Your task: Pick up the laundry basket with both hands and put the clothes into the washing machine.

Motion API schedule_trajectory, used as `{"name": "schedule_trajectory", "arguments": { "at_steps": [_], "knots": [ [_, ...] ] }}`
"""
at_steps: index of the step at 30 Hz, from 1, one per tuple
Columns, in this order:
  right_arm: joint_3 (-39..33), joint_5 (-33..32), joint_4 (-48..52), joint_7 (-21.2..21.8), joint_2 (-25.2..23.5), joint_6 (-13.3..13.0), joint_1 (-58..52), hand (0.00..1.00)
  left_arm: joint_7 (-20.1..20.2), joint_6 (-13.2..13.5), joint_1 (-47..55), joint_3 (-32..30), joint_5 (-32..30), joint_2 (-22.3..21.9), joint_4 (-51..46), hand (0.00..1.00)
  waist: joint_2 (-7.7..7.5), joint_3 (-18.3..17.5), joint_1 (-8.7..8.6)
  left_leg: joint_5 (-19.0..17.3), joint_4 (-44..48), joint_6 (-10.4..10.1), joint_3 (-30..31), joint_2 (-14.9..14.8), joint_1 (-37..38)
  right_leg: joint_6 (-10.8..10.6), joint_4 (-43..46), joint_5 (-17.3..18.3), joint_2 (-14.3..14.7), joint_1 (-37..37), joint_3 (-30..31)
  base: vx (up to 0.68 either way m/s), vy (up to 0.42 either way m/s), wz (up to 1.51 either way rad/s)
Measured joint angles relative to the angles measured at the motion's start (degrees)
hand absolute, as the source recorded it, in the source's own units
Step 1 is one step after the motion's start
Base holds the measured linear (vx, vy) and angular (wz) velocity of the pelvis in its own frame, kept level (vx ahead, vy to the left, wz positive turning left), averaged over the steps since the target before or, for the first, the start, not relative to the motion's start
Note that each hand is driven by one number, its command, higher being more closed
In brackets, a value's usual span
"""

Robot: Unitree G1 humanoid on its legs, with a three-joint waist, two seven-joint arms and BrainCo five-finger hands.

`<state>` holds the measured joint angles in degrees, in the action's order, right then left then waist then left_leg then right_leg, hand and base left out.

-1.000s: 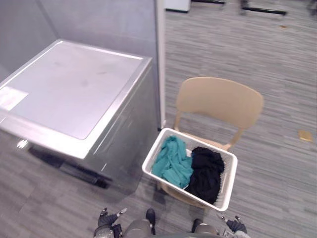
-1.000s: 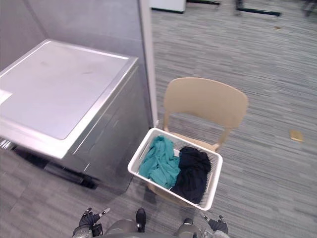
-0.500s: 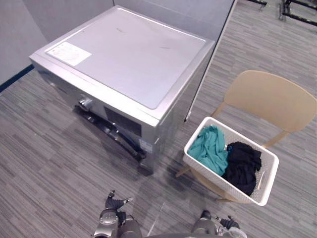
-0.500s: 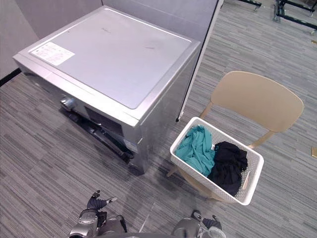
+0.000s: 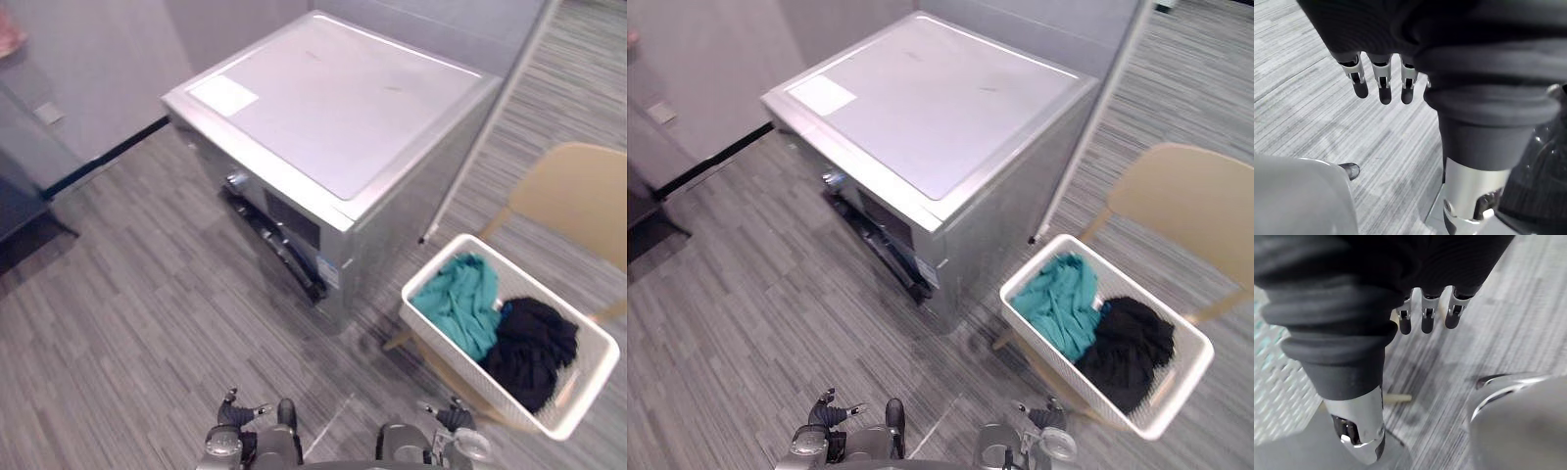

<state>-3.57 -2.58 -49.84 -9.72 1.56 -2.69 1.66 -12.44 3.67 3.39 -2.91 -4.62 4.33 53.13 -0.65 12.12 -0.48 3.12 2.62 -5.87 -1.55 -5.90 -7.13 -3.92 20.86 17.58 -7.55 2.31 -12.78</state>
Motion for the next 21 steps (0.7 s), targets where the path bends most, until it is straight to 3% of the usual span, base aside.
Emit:
{"name": "schedule_trajectory", "arguments": {
  "at_steps": [4, 6, 8, 14, 21],
  "knots": [
    [7.69, 1.09, 1.88, 0.09, -0.56, -0.83, 6.27, 0.00, -0.13, 0.18, 0.02, 0.08, -0.04, -0.63, -0.85, 0.00, 0.29, 0.28, 2.02, 1.19, -1.67, 0.44, 0.24, 0.35, -0.83, 0.08, -2.36, -1.27, 0.28, -0.46, -1.12, 0.06, 0.013, 0.27],
    [10.08, 1.19, 2.05, 0.08, -1.39, -1.02, 10.34, 0.00, -0.16, 0.65, -0.04, 0.23, -0.03, -0.82, -1.67, 0.00, 0.55, 1.28, 2.08, 1.84, -1.58, 1.05, 1.31, 0.89, -2.22, 0.09, -3.15, -1.75, 0.13, -0.16, -1.63, 0.01, 0.040, 0.32],
    [11.59, 1.25, 4.95, -0.01, -1.73, -1.15, 14.52, 0.00, -0.25, 0.82, -0.95, 0.56, 0.02, -1.06, -3.22, 0.00, 1.31, 3.65, 3.21, 2.34, -0.82, 1.29, 2.89, 1.45, -4.68, 0.13, -3.04, -1.91, -0.17, 0.82, -3.29, -0.03, 0.039, 0.46],
    [10.57, 3.34, 11.24, -0.69, 1.76, -1.91, 23.28, 0.00, -1.56, 2.41, -2.28, 0.55, 0.76, -1.33, -7.04, 0.00, 2.61, 8.45, 6.16, 3.64, 0.34, 1.44, 4.89, 2.24, -9.37, 0.14, -1.66, -1.90, -0.62, 4.06, -4.83, -0.08, 0.031, 0.27],
    [7.56, 5.44, 15.38, -5.18, 7.27, -1.86, 28.44, 0.00, -2.61, 3.84, -2.37, 0.53, 1.88, -0.58, -9.59, 0.00, 3.16, 11.73, 6.45, 5.54, -0.01, 1.55, 6.20, 3.28, -13.65, 0.11, 2.58, -0.63, -1.57, 10.03, -3.37, -0.11, 0.032, 0.08]
  ]
}}
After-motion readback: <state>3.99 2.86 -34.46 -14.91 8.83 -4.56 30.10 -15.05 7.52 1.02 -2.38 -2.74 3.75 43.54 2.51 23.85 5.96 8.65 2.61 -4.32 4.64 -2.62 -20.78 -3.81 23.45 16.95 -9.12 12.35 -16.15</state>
